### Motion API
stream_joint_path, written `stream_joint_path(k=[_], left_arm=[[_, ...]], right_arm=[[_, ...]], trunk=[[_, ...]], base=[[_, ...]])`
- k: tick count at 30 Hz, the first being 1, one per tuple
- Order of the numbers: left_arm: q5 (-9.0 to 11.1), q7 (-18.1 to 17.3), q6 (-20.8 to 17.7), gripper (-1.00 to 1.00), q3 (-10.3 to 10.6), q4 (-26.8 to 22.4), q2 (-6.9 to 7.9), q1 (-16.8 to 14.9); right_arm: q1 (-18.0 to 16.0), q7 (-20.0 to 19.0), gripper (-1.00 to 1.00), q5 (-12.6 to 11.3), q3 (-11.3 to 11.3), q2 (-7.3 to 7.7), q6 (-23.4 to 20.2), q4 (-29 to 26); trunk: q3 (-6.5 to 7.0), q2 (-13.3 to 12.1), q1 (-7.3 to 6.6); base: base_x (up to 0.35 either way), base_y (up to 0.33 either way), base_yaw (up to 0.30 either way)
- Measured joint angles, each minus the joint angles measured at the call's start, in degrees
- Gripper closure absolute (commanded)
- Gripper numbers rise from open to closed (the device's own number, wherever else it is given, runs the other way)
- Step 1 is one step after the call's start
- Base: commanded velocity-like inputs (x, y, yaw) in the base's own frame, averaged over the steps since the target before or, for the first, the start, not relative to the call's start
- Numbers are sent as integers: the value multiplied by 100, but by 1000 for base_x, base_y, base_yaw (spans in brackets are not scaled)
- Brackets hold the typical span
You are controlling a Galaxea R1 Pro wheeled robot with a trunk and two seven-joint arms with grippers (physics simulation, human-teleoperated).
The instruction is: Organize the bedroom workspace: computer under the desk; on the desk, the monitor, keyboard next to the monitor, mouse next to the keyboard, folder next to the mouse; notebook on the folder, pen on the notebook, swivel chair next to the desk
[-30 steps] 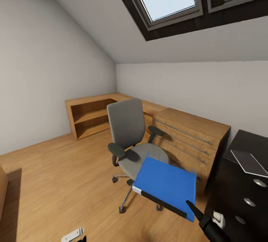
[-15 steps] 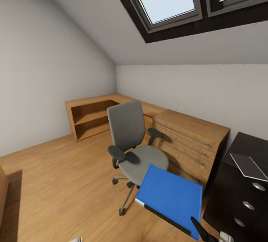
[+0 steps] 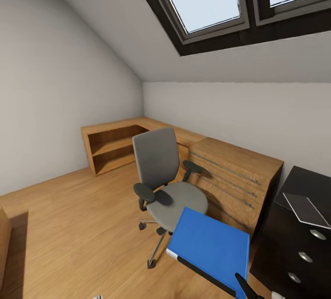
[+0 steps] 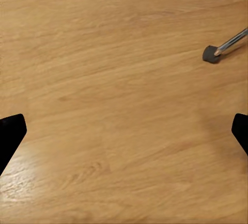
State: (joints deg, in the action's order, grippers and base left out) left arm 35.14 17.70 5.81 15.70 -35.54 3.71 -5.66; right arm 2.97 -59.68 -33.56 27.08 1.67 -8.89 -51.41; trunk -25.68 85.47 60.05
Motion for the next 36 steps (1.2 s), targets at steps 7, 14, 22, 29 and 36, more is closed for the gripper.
stream_joint_path(k=[7, 14, 22, 29, 36], left_arm=[[19, 0, 1, -100, -1, 55, -1, 0], [6, 1, 3, -100, -2, 151, 0, 0], [4, -3, 2, -100, 0, 164, -15, 0], [3, -7, -6, -100, 6, 169, -53, 0], [10, -8, -16, -100, 7, 175, -90, 0]], right_arm=[[0, -17, 100, -2, 0, 0, 303, 5], [0, -353, 100, -15, 4, -4, 311, 3], [0, -452, 100, -22, 9, -3, 296, 3], [0, -448, 100, -18, 1, -17, 322, 3], [0, -459, 100, 0, -1, -5, 308, 8]], trunk=[[126, -281, -154], [251, -562, -308], [395, -883, -483], [521, -1164, -637], [647, -1444, -791]], base=[[0, 0, 0], [0, 0, 0], [0, 0, 0], [0, 0, 0], [0, 0, 0]])
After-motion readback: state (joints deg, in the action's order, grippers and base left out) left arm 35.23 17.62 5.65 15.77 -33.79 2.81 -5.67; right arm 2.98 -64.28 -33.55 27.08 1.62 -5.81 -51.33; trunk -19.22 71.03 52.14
